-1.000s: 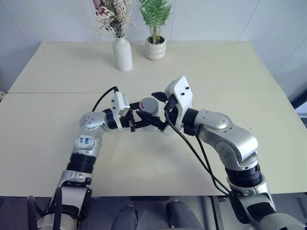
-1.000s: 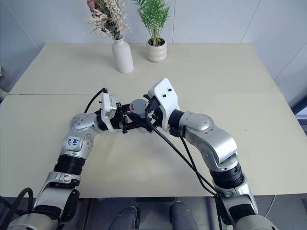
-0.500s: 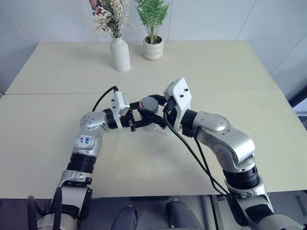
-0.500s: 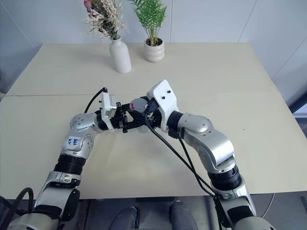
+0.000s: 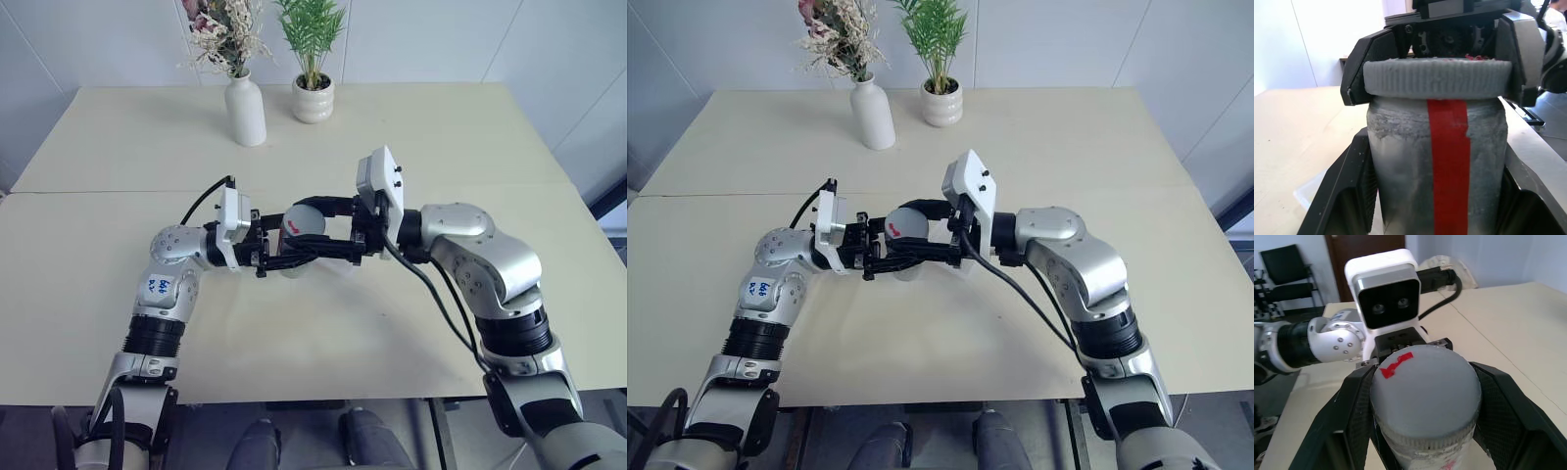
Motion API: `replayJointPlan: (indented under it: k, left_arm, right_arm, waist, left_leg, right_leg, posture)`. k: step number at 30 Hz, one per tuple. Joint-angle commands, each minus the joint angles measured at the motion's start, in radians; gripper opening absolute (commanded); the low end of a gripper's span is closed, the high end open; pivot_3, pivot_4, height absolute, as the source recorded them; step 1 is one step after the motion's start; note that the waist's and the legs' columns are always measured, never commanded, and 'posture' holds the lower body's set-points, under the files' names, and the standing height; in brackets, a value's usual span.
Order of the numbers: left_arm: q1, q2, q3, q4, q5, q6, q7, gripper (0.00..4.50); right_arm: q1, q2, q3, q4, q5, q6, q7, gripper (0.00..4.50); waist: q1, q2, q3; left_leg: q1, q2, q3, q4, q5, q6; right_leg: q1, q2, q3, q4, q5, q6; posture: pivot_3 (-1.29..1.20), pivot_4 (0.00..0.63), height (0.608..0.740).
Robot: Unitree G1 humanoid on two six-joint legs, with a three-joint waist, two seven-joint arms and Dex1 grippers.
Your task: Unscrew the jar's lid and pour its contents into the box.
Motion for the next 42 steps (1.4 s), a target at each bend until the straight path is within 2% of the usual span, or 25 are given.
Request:
replayJointPlan:
  k: [1, 8, 17, 27, 32, 42]
  left_arm:
    - [0.000, -0.012, -0.035, 0.002, 0.020, 0.011, -0.006, 2.35]
    - [-0.005, -0.030, -0.089, 0.013, 0.034, 0.054, -0.034, 2.35]
    - [-0.014, -0.036, -0.140, 0.027, 0.068, 0.062, -0.075, 2.35]
    - [-0.041, -0.065, -0.107, 0.041, 0.050, 0.068, -0.043, 2.35]
    - [-0.034, -0.020, -0.045, 0.013, 0.020, 0.114, -0.039, 2.35]
    - [-0.028, 0.047, -0.002, -0.040, 0.001, 0.172, -0.037, 2.35]
  right_arm:
    - [-0.082, 0.040, 0.004, -0.042, 0.136, -0.022, 0.153, 2.61]
    - [-0.206, 0.048, 0.071, 0.042, 0.164, 0.063, 0.385, 2.61]
    - [-0.269, 0.076, 0.173, 0.084, 0.130, 0.089, 0.490, 2.61]
    - [-0.239, 0.082, 0.198, 0.066, 0.082, 0.060, 0.486, 2.61]
    - [-0.216, 0.036, 0.165, 0.068, 0.043, 0.016, 0.457, 2.61]
    - [-0.155, -0.005, 0.109, 0.029, 0.039, 0.023, 0.400, 2.61]
  waist:
    - [0.001, 0.000, 0.000]
    - [0.001, 0.000, 0.000]
    - [0.000, 0.000, 0.000]
    - [0.000, 0.000, 0.000]
    - [0.000, 0.000, 0.000]
    - [0.000, 0.000, 0.000]
  left_leg:
    - [0.000, 0.000, 0.000, 0.000, 0.000, 0.000]
    - [0.000, 0.000, 0.000, 0.000, 0.000, 0.000]
    - [0.000, 0.000, 0.000, 0.000, 0.000, 0.000]
    - [0.000, 0.000, 0.000, 0.001, 0.000, 0.000]
    - [0.000, 0.000, 0.000, 0.001, 0.000, 0.000]
    - [0.000, 0.000, 0.000, 0.001, 0.000, 0.000]
  right_leg:
    - [0.000, 0.000, 0.000, 0.000, 0.000, 0.000]
    - [0.000, 0.000, 0.000, 0.000, 0.000, 0.000]
    - [0.000, 0.000, 0.000, 0.000, 0.000, 0.000]
    - [0.000, -0.001, -0.001, 0.000, 0.000, 0.000]
    - [0.000, -0.001, -0.001, 0.000, 0.000, 0.000]
    - [0.000, -0.001, -0.001, 0.000, 0.000, 0.000]
  posture:
    - [0.00, 0.150, 0.740]
    - [0.00, 0.150, 0.740]
    - [0.00, 0.150, 0.740]
    - [0.00, 0.150, 0.740]
    - [0.00, 0.150, 0.740]
    - [0.00, 0.150, 0.740]
